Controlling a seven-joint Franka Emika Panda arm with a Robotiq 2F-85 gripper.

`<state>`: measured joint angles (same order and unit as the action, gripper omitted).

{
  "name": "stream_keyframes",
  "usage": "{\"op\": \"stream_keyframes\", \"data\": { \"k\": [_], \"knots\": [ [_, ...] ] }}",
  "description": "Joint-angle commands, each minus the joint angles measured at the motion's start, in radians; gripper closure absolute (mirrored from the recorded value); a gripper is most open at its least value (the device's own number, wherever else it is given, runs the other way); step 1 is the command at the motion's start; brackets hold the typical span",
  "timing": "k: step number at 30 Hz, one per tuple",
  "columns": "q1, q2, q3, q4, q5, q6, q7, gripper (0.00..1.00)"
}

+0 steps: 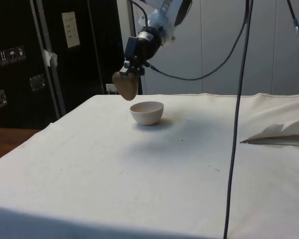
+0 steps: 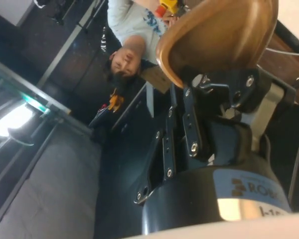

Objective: Pour the coffee beans from the cup into the bowl.

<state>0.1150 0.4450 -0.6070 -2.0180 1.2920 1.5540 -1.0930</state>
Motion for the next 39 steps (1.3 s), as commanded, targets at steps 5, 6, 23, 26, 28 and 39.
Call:
{"op": "stream_keyframes", "data": {
  "k": [5,6,23,26,28,39],
  "knots": [
    [0.014,-0.021,0.015,-0.008,-0.032,0.055,0.032,1.00],
    [0.014,-0.023,0.020,-0.008,-0.037,0.061,0.036,1.00],
    [0.013,-0.046,0.093,-0.008,-0.118,0.161,0.100,1.00],
    [0.013,-0.048,0.105,-0.008,-0.133,0.178,0.112,1.00],
    [0.014,-0.049,0.113,-0.008,-0.142,0.189,0.121,1.00],
    [0.013,-0.054,0.154,-0.006,-0.205,0.244,0.174,1.00]
  ]
}}
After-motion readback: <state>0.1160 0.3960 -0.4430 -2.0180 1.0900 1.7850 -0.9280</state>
